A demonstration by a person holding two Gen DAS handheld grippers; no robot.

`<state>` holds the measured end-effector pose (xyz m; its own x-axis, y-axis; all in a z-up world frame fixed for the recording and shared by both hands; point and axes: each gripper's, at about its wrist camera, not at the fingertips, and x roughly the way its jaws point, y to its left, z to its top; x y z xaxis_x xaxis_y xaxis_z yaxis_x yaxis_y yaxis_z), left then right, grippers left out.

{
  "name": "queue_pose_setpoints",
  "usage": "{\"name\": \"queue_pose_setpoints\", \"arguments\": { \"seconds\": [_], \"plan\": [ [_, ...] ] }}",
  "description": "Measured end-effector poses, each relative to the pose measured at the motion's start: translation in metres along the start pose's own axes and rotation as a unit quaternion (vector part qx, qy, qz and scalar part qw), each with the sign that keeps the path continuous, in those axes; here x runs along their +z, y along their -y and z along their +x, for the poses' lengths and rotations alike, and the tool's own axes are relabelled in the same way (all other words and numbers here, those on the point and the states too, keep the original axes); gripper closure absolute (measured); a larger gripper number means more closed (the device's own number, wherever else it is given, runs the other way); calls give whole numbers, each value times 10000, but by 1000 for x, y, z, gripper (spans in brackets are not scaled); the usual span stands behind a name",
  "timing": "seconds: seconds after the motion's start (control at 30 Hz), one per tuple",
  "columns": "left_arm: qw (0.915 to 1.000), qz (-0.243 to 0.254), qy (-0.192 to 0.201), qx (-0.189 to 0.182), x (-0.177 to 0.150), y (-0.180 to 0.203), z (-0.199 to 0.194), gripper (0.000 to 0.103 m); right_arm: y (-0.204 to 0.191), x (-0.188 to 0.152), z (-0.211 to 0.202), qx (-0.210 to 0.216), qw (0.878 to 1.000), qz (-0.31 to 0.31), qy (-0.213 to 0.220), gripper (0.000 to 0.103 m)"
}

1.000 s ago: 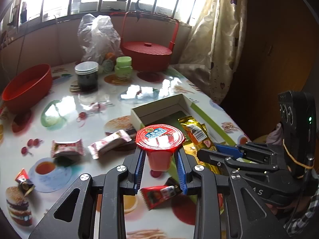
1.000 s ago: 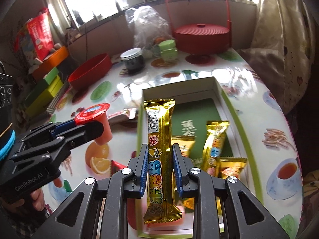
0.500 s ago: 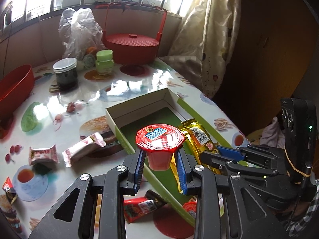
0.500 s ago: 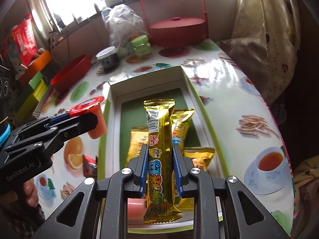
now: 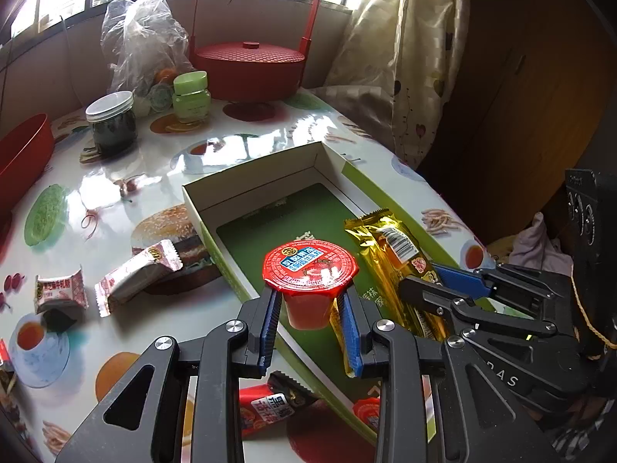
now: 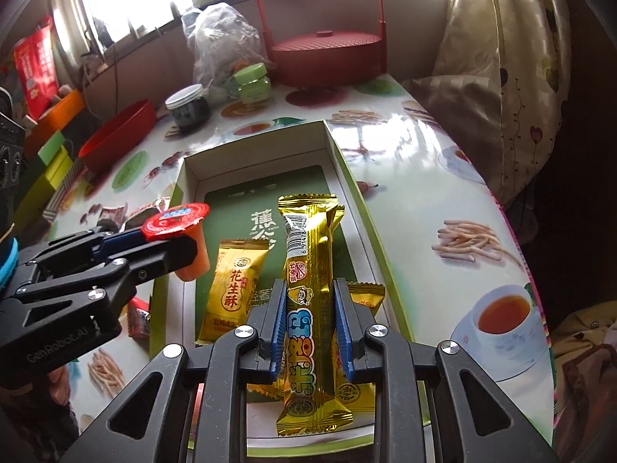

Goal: Organize snacks
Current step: 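Open the left tool to drop the red jelly cup while the right tool releases the bar into the box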

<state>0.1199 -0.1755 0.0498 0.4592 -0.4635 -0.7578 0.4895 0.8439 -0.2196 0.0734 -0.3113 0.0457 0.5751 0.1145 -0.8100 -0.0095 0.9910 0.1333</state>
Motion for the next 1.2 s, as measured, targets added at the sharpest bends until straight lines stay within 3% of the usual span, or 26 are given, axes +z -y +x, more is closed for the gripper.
{"name": "queue_pose_setpoints", "arguments": {
  "seconds": [0.5, 0.93, 1.2],
  "plan": [
    [10000, -29, -77, -21, -2, 1, 5, 72, 0, 0, 0, -3, 10000, 5, 50, 80],
    [10000, -31, 0, 26, -5, -1, -4, 72, -2, 0, -2, -117, 9999, -12, 92, 63],
    [9999, -72, 91, 33, -8, -5, -18, 72, -11, -1, -10, -210, 9995, -81, 231, 58]
  ]
}}
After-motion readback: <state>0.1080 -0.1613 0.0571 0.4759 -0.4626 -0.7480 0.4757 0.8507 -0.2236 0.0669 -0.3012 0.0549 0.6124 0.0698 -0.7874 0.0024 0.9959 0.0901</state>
